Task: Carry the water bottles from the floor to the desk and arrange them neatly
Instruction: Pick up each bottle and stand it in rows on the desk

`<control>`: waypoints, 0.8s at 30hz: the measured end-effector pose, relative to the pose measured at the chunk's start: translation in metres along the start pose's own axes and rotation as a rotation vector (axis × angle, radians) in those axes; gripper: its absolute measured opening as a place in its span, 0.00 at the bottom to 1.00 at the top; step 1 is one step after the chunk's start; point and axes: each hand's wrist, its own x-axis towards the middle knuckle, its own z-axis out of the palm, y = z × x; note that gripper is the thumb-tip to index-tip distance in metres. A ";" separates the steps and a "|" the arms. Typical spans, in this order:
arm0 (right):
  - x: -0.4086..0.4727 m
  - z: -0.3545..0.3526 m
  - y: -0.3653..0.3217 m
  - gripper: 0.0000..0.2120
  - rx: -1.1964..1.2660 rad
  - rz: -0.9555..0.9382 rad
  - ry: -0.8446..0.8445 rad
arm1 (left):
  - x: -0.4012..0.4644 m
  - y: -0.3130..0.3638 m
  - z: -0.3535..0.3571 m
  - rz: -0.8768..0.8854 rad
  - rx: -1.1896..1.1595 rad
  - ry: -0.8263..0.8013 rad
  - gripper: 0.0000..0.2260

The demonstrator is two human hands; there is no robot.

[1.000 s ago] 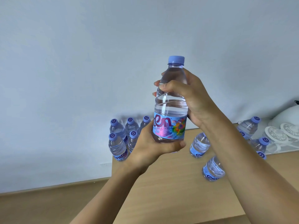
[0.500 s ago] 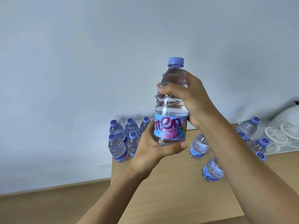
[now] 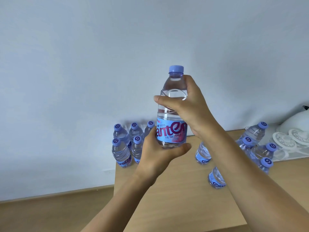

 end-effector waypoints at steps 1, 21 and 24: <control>-0.001 0.000 0.001 0.21 0.034 0.002 0.000 | -0.001 -0.001 0.000 -0.003 -0.001 -0.009 0.24; -0.010 0.008 -0.001 0.18 0.132 -0.011 -0.050 | -0.016 -0.002 -0.008 0.064 -0.033 0.077 0.24; -0.010 0.008 0.000 0.15 0.143 -0.002 -0.090 | -0.019 -0.003 -0.014 0.038 -0.051 0.007 0.26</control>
